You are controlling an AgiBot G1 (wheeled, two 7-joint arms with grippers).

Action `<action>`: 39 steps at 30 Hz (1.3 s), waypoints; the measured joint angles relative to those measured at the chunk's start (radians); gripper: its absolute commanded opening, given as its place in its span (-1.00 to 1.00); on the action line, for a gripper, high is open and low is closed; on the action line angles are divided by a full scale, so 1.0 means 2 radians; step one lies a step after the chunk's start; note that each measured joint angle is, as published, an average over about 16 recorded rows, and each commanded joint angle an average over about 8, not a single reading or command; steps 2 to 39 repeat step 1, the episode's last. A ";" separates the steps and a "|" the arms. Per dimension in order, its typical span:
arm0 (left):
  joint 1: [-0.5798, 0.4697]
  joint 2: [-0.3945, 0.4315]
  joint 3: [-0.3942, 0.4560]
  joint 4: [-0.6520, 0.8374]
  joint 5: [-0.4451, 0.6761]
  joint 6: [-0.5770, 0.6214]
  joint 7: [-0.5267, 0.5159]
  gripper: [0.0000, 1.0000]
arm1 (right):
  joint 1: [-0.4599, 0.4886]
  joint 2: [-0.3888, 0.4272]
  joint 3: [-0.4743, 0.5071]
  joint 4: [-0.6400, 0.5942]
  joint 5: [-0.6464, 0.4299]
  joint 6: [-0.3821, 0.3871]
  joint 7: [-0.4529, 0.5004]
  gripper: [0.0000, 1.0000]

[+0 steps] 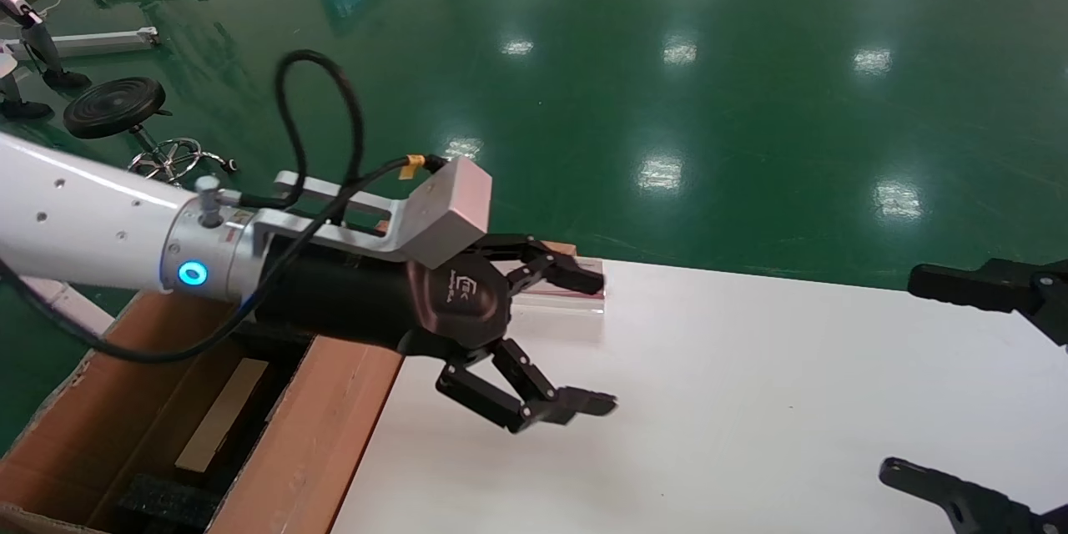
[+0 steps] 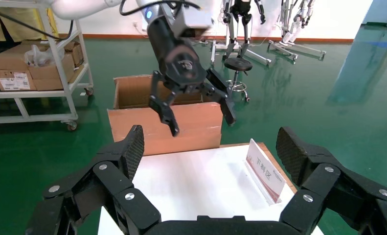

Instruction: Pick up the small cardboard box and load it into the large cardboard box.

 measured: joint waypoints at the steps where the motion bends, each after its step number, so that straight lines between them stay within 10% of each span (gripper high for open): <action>1: 0.006 0.001 -0.008 0.000 -0.004 0.002 0.004 1.00 | 0.000 0.000 0.000 0.000 0.000 0.000 0.000 1.00; 39: 0.006 0.001 -0.008 0.000 -0.004 0.002 0.004 1.00 | 0.000 0.000 0.000 0.000 0.000 0.000 0.000 1.00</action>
